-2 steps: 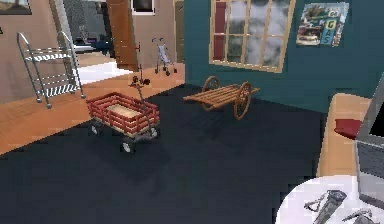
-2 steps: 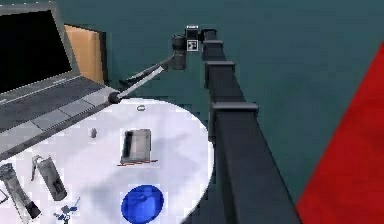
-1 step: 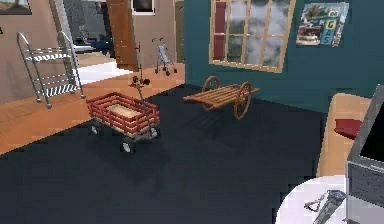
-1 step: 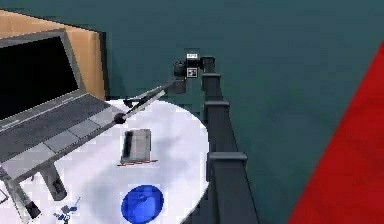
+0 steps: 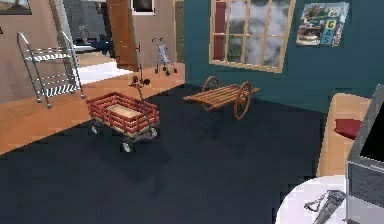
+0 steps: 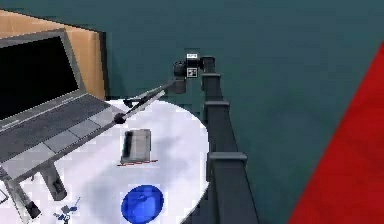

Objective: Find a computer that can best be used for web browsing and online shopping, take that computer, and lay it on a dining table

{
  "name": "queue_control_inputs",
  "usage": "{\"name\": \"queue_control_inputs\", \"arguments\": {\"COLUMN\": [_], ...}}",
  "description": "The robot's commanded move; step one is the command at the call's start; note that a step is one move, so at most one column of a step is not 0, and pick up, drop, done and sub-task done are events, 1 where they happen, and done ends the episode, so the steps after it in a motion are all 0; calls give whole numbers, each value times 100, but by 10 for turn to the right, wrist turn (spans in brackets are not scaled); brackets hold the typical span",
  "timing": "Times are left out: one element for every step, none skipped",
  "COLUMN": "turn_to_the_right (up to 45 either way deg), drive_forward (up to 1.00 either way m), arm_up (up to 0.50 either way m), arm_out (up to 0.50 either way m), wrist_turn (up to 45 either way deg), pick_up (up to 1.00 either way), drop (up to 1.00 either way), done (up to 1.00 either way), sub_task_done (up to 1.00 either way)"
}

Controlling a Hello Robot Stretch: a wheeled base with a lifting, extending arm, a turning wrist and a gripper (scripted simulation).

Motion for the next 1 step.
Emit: {"name": "queue_control_inputs", "arguments": {"turn_to_the_right": [0], "drive_forward": [0], "arm_up": [0], "arm_out": [0], "wrist_turn": [0], "pick_up": [0], "drop": [100], "done": [0], "sub_task_done": [0]}}
